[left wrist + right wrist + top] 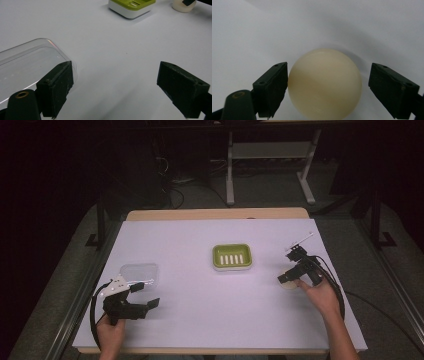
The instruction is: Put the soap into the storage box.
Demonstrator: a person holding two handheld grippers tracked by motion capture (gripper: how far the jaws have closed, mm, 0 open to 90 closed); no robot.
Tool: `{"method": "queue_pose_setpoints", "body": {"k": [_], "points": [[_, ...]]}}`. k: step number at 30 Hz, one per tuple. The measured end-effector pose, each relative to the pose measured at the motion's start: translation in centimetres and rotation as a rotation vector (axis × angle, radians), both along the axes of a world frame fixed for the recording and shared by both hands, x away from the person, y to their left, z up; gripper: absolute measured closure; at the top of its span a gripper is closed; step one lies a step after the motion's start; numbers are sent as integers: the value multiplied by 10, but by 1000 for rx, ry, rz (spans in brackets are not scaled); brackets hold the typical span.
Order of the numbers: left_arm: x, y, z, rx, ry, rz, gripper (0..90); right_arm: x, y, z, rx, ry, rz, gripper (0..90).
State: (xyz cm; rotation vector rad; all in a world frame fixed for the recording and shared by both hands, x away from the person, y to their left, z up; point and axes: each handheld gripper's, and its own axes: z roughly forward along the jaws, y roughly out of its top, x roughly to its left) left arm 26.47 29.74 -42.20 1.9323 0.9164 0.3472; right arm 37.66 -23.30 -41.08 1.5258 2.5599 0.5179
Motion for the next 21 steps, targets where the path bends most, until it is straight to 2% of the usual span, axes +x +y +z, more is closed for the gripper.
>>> {"method": "queue_pose_setpoints", "body": {"k": [1,10,21], "points": [[0,0,0,2,0,0,129,1,0,-3,0,19,-1,150],[0,0,0,0,-1,1,129,2,4,-7,-21,41,2,170],[0,1,0,3,-3,0,129,0,7,-15,-31,45,7,223]]}}
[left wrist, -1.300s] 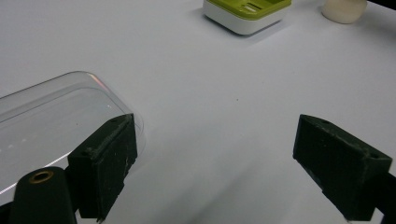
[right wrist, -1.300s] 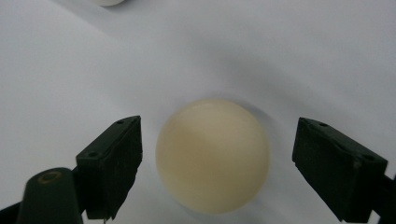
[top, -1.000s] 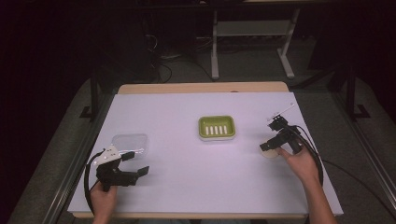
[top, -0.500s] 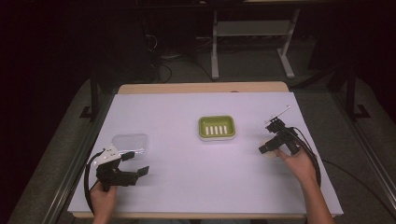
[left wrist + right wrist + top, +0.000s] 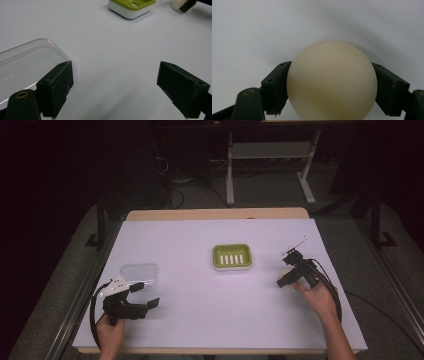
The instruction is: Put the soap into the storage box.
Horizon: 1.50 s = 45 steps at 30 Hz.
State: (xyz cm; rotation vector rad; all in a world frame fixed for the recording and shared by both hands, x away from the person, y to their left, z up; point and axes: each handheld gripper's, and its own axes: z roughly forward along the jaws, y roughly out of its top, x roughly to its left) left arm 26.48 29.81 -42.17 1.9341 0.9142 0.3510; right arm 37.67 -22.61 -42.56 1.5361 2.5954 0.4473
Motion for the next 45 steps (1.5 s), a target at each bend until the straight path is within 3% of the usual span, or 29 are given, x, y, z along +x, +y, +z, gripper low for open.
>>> {"method": "queue_pose_setpoints", "body": {"k": [19,45], "points": [[0,1,0,-2,-7,2,129,0,-1,1,1,18,-28,231],[0,2,1,-1,-8,4,129,-1,33,22,32,-15,70,231]]}}
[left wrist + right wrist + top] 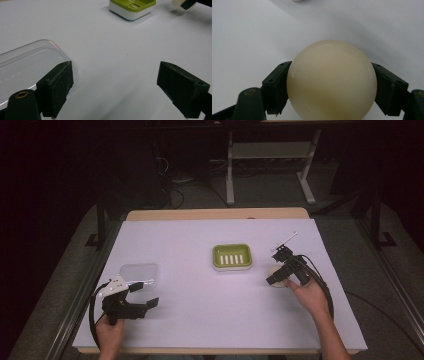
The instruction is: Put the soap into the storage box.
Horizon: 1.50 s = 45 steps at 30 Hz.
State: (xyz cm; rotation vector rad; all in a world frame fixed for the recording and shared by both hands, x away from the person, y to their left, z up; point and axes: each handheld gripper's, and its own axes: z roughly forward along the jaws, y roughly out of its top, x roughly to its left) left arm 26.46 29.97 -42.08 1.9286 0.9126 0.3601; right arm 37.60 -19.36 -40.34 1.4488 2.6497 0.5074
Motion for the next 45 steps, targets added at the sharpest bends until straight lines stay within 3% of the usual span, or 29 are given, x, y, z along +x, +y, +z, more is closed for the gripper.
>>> {"method": "queue_pose_setpoints", "body": {"k": [45], "points": [[-2,-1,2,-6,-2,1,129,31,72,27,-1,-28,130,231]]}}
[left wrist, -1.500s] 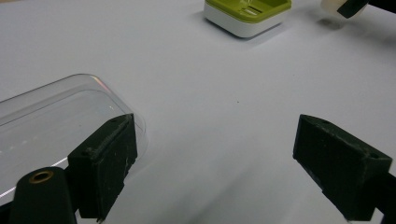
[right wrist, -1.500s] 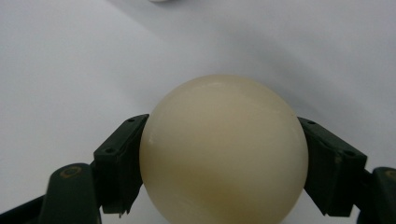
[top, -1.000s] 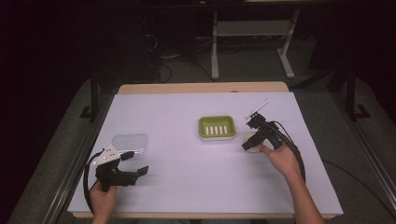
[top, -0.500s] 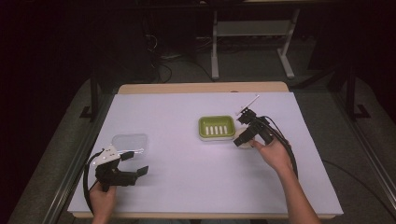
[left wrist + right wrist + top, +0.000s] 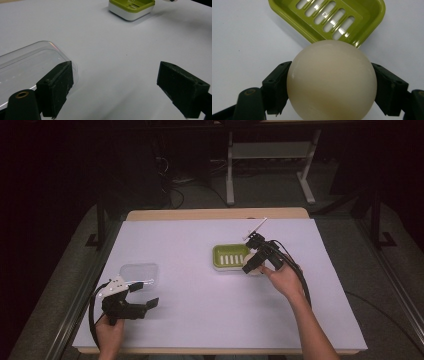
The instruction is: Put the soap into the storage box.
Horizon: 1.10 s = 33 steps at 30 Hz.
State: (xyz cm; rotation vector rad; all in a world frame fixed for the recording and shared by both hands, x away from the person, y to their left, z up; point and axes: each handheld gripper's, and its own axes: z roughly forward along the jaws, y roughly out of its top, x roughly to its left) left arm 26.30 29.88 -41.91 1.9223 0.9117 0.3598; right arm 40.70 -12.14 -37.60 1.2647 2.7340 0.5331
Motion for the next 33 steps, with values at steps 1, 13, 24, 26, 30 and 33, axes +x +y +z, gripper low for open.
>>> {"method": "queue_pose_setpoints", "body": {"k": [1,13,24,26,30,33], "points": [[0,0,0,-2,-2,-1,129,2,3,0,-6,2,3,231],[0,0,0,-2,-1,-2,129,17,21,5,-4,3,16,231],[0,0,0,-6,3,0,129,30,36,3,-11,10,29,231],[0,1,0,-6,0,1,128,32,37,3,-11,11,31,231],[0,0,0,-8,-1,-2,129,38,42,3,-8,9,32,231],[0,0,0,-6,1,-4,129,40,44,2,-11,13,27,231]]}}
